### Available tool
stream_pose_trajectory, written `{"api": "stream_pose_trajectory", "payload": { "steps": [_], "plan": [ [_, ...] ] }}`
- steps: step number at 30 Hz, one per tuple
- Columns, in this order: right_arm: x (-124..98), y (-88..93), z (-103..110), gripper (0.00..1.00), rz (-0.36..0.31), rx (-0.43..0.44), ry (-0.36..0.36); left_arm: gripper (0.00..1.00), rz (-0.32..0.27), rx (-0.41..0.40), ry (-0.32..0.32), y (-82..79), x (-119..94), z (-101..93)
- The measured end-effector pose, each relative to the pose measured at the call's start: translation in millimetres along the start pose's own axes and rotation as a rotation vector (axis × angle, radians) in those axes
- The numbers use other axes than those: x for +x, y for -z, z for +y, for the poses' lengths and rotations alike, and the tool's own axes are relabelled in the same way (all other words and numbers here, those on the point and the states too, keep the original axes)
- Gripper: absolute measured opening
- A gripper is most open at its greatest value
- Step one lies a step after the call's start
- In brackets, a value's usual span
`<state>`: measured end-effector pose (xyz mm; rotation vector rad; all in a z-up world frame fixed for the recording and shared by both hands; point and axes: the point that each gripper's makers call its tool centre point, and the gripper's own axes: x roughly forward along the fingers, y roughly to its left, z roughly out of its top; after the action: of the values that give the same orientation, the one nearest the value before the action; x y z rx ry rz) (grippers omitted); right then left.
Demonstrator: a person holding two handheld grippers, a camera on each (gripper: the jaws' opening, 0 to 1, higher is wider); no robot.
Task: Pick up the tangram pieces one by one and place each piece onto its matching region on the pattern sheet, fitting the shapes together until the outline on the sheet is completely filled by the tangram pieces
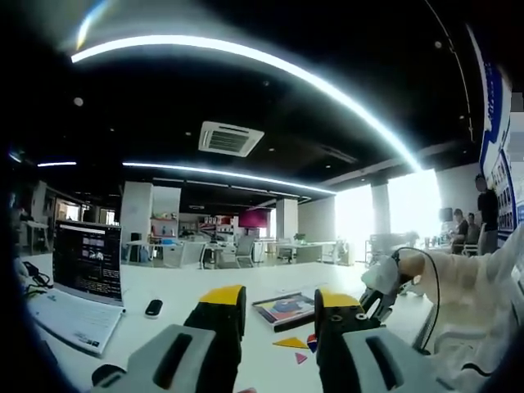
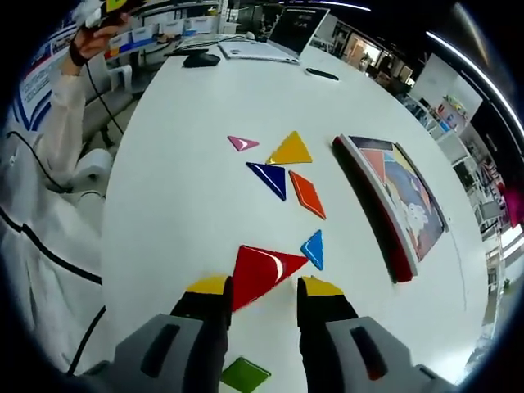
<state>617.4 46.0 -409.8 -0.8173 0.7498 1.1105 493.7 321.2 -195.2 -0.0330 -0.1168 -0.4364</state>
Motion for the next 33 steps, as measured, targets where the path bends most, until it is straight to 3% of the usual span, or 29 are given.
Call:
{"api": "stream_pose_trajectory", "payload": {
  "steps": [8, 10, 12, 14, 17, 23, 33],
  "plan": [
    [-2, 10.4, -11, 0.35, 0.008, 0.065, -0.016, 0.35, -0.015, -0.003, -0.004, -3.9, -4, 2.2],
    [-1, 8.4, -8, 0.34, 0.003, 0.071, -0.022, 0.35, -0.017, -0.003, -0.009, -4.3, -5, 3.5],
    [0, -5.3, 0, 0.34, -0.052, 0.106, -0.054, 0.35, -0.017, -0.003, -0.012, -4.5, -6, 4.5],
    [2, -10.3, 2, 0.34, -0.050, 0.119, -0.065, 0.35, -0.018, -0.004, -0.012, -4.3, -6, 4.4],
    [10, -10.2, 2, 0.34, -0.019, 0.118, -0.051, 0.35, -0.016, -0.001, -0.007, -4.4, -6, 3.0],
    [14, -11.9, -1, 0.32, -0.023, 0.217, -0.049, 0.35, -0.018, -0.001, -0.008, -4.6, -6, 4.0],
    [14, -12.2, -1, 0.30, -0.032, 0.226, -0.037, 0.35, -0.021, 0.000, -0.008, -5.5, -6, 4.1]
  ]
}}
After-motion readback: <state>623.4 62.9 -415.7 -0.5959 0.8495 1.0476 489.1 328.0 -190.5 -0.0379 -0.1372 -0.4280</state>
